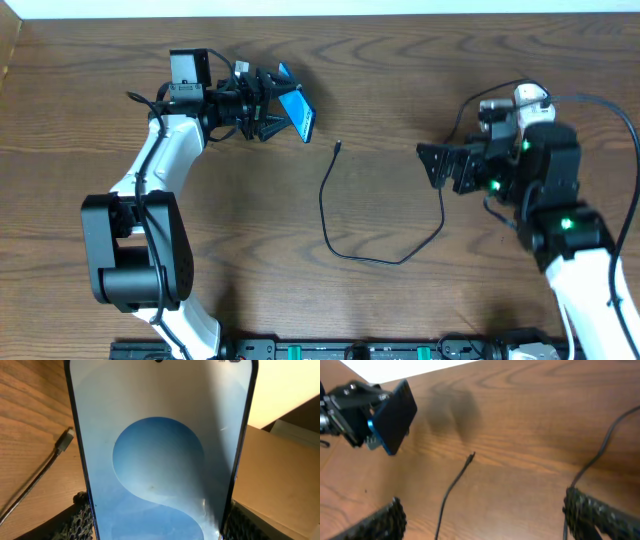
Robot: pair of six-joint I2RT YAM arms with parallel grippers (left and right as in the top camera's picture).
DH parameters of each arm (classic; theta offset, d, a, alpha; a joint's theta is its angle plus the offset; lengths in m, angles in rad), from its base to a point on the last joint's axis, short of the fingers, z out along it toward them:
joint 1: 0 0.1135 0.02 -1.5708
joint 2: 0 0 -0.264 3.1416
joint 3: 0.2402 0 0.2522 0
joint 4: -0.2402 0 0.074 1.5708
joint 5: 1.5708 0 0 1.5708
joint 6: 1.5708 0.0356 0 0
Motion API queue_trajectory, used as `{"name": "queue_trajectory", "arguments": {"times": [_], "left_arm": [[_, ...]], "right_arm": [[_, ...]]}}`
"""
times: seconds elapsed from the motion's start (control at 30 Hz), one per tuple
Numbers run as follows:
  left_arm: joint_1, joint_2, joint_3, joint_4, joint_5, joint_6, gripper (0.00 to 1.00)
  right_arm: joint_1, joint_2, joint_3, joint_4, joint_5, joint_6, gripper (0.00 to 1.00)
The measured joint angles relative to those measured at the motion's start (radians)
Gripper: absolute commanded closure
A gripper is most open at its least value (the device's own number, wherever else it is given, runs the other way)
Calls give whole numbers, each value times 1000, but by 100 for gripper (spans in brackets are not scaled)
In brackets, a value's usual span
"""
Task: Plug charger to phone and switch on socket
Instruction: 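Move the right gripper toward the phone held by the left gripper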
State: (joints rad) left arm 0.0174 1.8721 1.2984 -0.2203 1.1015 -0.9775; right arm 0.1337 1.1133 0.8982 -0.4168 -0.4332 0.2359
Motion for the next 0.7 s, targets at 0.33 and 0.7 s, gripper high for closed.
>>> {"name": "queue_trajectory", "arguments": {"times": [0.33,0.7], "left_arm": [[0,0,0,20,0,-64,29],[0,0,0,20,-19,-143,29]], "right_arm": [[-10,129,147,-79,-95,-63,1],[34,183,148,122,-132,121,3]]}}
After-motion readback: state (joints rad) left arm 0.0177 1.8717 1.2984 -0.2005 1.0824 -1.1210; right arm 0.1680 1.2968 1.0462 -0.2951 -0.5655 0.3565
